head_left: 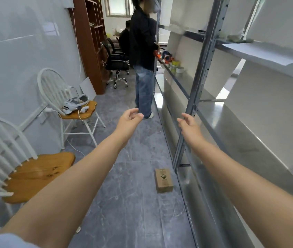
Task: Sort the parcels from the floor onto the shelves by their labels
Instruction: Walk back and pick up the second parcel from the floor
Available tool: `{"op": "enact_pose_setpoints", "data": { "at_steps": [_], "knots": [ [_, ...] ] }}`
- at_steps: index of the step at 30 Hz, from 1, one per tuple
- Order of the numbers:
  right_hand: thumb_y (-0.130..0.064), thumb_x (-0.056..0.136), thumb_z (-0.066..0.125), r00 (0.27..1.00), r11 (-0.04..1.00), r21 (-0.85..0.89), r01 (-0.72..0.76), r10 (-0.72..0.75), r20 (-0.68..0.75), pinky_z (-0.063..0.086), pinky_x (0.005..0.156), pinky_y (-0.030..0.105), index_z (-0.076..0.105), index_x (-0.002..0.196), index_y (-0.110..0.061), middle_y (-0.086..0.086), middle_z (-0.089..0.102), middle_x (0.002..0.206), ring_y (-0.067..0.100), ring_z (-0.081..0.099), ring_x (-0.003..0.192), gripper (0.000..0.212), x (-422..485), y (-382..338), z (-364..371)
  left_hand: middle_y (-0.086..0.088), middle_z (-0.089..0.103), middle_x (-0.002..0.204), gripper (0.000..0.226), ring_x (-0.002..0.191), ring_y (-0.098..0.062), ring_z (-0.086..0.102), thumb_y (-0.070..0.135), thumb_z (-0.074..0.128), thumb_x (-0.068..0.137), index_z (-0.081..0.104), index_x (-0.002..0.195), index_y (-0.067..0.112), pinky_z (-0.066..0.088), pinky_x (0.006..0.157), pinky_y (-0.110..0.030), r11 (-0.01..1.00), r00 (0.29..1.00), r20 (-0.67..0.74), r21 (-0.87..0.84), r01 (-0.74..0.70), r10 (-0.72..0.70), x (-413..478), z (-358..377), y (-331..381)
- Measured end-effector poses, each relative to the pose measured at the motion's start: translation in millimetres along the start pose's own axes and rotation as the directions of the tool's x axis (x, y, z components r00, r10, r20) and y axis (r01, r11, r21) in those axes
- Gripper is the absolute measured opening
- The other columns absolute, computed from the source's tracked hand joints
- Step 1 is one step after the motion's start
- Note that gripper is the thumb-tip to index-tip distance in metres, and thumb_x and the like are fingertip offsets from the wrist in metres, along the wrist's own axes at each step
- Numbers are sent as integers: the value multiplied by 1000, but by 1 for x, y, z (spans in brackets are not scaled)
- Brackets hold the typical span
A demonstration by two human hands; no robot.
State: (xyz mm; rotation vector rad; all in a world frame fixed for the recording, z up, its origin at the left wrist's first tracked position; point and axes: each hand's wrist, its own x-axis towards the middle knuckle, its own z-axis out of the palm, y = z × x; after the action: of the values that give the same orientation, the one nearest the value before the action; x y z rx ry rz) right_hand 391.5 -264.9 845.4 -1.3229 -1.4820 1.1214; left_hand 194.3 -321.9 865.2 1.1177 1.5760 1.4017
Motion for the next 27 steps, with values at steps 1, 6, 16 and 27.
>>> {"op": "enact_pose_setpoints", "data": {
  "at_steps": [1,6,16,27],
  "knots": [
    [-29,96,45,1000,1000,9,-9,9,2,42,100,33,39,140,-21,-2,54,125,12,51,107,45,12,2,2,-2,55,123,41,108,-14,54,28,56,92,47,130,17,37,84,-25,1000,1000,0,-1,7,-7,11,2,-4],
    [-31,96,46,1000,1000,11,-16,16,16,39,90,26,39,140,-22,-23,48,90,-4,50,85,46,78,10,5,1,54,118,38,109,-15,54,30,56,92,48,127,20,37,86,-27,999,999,-24,-14,45,-45,69,17,-18],
    [-30,95,51,989,999,-27,26,-22,144,34,90,23,37,142,-19,-8,52,113,7,47,105,50,191,10,16,13,57,106,44,89,11,52,31,60,89,47,130,19,42,61,-6,1000,999,-30,-11,26,-26,164,46,-31],
    [-21,93,56,987,995,-92,-33,47,155,36,92,20,35,142,-13,8,50,137,10,47,108,54,284,54,52,-10,56,127,47,106,-13,55,19,64,87,46,130,10,42,84,-22,992,992,28,-5,125,-125,277,57,-92]
  ]
}}
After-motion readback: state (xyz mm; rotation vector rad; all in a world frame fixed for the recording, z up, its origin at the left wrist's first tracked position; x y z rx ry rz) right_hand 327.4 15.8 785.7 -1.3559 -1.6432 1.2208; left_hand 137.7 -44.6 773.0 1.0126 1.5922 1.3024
